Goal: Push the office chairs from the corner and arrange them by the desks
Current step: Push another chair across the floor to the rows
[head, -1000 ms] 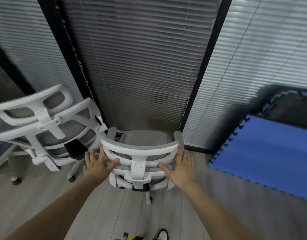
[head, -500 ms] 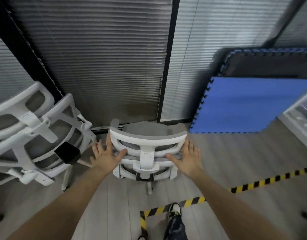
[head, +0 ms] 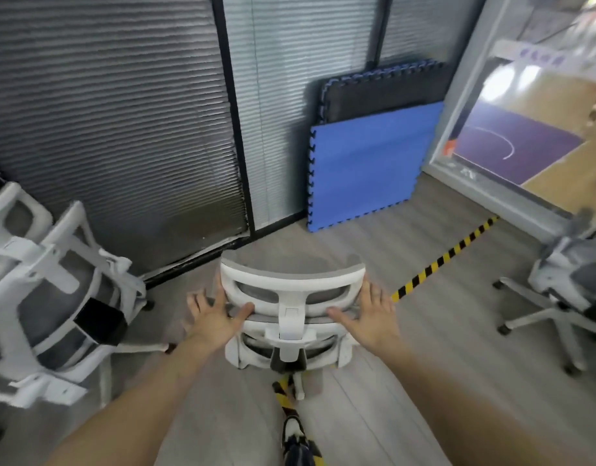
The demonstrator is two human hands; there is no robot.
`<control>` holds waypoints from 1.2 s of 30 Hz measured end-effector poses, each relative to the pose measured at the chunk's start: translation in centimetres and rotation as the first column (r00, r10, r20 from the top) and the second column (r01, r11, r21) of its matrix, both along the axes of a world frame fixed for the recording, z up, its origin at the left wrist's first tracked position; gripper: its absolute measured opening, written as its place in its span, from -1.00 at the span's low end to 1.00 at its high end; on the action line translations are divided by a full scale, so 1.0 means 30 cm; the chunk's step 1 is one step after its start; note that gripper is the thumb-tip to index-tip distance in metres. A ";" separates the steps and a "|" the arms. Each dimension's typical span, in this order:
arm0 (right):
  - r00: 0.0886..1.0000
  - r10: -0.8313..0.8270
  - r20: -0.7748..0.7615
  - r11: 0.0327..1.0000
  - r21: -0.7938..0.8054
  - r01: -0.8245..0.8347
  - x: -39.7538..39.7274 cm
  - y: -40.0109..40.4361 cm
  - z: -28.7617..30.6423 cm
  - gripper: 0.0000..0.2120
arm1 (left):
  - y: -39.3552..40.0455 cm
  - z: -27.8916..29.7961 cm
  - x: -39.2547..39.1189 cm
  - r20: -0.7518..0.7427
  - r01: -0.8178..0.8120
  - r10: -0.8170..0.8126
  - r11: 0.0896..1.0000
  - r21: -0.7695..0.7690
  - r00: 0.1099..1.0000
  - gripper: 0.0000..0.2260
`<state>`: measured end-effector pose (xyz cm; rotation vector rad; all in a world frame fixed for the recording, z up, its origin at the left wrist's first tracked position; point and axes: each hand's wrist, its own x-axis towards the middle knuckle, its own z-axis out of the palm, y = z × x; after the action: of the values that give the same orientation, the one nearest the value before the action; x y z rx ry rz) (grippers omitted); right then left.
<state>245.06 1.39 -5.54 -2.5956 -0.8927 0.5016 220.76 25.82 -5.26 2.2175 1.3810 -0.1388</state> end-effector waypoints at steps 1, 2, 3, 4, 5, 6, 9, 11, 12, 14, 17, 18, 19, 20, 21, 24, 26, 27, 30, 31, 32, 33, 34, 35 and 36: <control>1.000 -0.025 -0.005 1.000 -0.005 0.025 -0.038 -0.068 -0.005 0.25 | -0.049 -0.003 -0.019 0.004 0.028 -0.028 1.000 0.009 1.000 -0.06; 0.999 -0.050 -0.012 0.999 -0.006 0.050 -0.076 -0.137 -0.011 0.25 | -0.096 -0.007 -0.035 0.008 0.054 -0.054 0.998 0.013 0.999 -0.06; 0.997 -0.075 -0.013 0.997 -0.005 0.075 -0.115 -0.207 -0.017 0.25 | -0.146 -0.010 -0.053 0.009 0.076 -0.076 0.997 0.011 0.997 -0.06; 0.995 -0.098 -0.005 0.995 -0.007 0.098 -0.154 -0.278 -0.022 0.26 | -0.198 -0.016 -0.072 0.009 0.096 -0.097 0.995 0.012 0.995 -0.06; 0.993 -0.119 0.001 0.993 -0.014 0.119 -0.195 -0.348 -0.024 0.26 | -0.253 -0.016 -0.094 0.007 0.120 -0.120 0.993 0.012 0.993 -0.06; 0.990 -0.143 0.000 0.989 -0.023 0.143 -0.240 -0.421 -0.026 0.27 | -0.311 -0.014 -0.119 0.001 0.148 -0.148 0.989 0.009 0.989 -0.06; 0.973 -0.229 -0.010 0.973 -0.043 0.228 -0.389 -0.632 -0.020 0.29 | -0.476 -0.003 -0.185 -0.001 0.220 -0.220 0.975 -0.032 0.975 -0.06; 0.955 -0.296 -0.004 0.954 -0.046 0.295 -0.486 -0.766 -0.008 0.29 | -0.572 -0.002 -0.223 0.003 0.278 -0.278 0.959 -0.048 0.961 -0.05; 0.946 -0.324 -0.002 0.945 -0.051 0.323 -0.540 -0.832 -0.002 0.30 | -0.618 -0.003 -0.249 -0.002 0.308 -0.309 0.950 -0.056 0.951 -0.03; 0.927 -0.376 0.006 0.925 -0.062 0.376 -0.670 -0.964 0.000 0.30 | -0.713 -0.006 -0.305 -0.005 0.373 -0.374 0.925 -0.074 0.927 -0.03; 0.879 -0.476 0.004 0.877 -0.066 0.475 -0.890 -1.141 -0.005 0.29 | -0.855 0.006 -0.399 -0.002 0.472 -0.474 0.878 -0.077 0.881 -0.04; 0.855 -0.518 0.004 0.854 -0.055 0.518 -0.964 -1.190 -0.003 0.30 | -0.893 0.011 -0.428 -0.004 0.508 -0.510 0.858 -0.073 0.860 -0.04; 0.829 -0.560 0.007 0.828 -0.045 0.560 -1.039 -1.235 -0.004 0.30 | -0.928 0.014 -0.457 -0.002 0.545 -0.547 0.835 -0.078 0.837 -0.05; 0.801 -0.598 0.009 0.801 -0.041 0.598 -1.121 -1.277 -0.004 0.31 | -0.961 0.019 -0.490 -0.001 0.581 -0.584 0.809 -0.087 0.812 -0.05; 0.773 -0.635 0.008 0.772 -0.044 0.634 -1.205 -1.317 -0.008 0.30 | -0.996 0.023 -0.525 -0.007 0.620 -0.623 0.779 -0.093 0.782 -0.04; 0.670 -0.743 0.011 0.669 -0.035 0.742 -1.472 -1.425 -0.023 0.27 | -1.102 0.026 -0.632 -0.032 0.721 -0.724 0.690 -0.068 0.690 -0.04; 0.602 -0.799 0.005 0.602 -0.021 0.798 -1.640 -1.487 -0.028 0.24 | -1.171 0.032 -0.699 -0.045 0.774 -0.776 0.631 -0.055 0.629 -0.04; 0.570 -0.821 0.001 0.570 -0.013 0.821 -1.725 -1.517 -0.029 0.25 | -1.204 0.033 -0.733 -0.053 0.801 -0.803 0.596 -0.055 0.594 -0.03; 0.481 -0.877 -0.013 0.481 0.002 0.877 -1.988 -1.607 -0.030 0.26 | -1.313 0.024 -0.852 -0.070 0.872 -0.874 0.485 -0.073 0.480 0.02; 0.449 -0.893 -0.014 0.449 0.011 0.894 -2.070 -1.638 -0.034 0.26 | -1.354 0.017 -0.891 -0.076 0.891 -0.892 0.450 -0.069 0.445 0.03; 0.412 -0.911 -0.010 0.411 0.033 0.911 -2.153 -1.669 -0.032 0.25 | -1.400 0.017 -0.928 -0.084 0.909 -0.908 0.414 -0.050 0.410 0.03; 0.373 -0.928 -0.003 0.372 0.051 0.927 -2.230 -1.701 -0.032 0.24 | -1.449 0.018 -0.961 -0.091 0.924 -0.922 0.381 -0.033 0.377 0.02; 0.341 -0.940 0.001 0.341 0.058 0.938 -2.306 -1.733 -0.032 0.24 | -1.501 0.026 -1.000 -0.090 0.935 -0.933 0.352 -0.030 0.349 0.01; 0.316 -0.949 0.002 0.315 0.057 0.947 -2.381 -1.767 -0.036 0.24 | -1.551 0.032 -1.042 -0.089 0.945 -0.943 0.324 -0.042 0.320 -0.01; 0.292 -0.957 -0.001 0.291 0.060 0.955 -2.453 -1.801 -0.040 0.25 | -1.600 0.036 -1.087 -0.088 0.954 -0.953 0.296 -0.053 0.291 -0.02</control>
<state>171.47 -52.64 -6.74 -2.4944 0.7697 0.0392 188.15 -22.20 -4.18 2.7567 -0.1796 -0.6747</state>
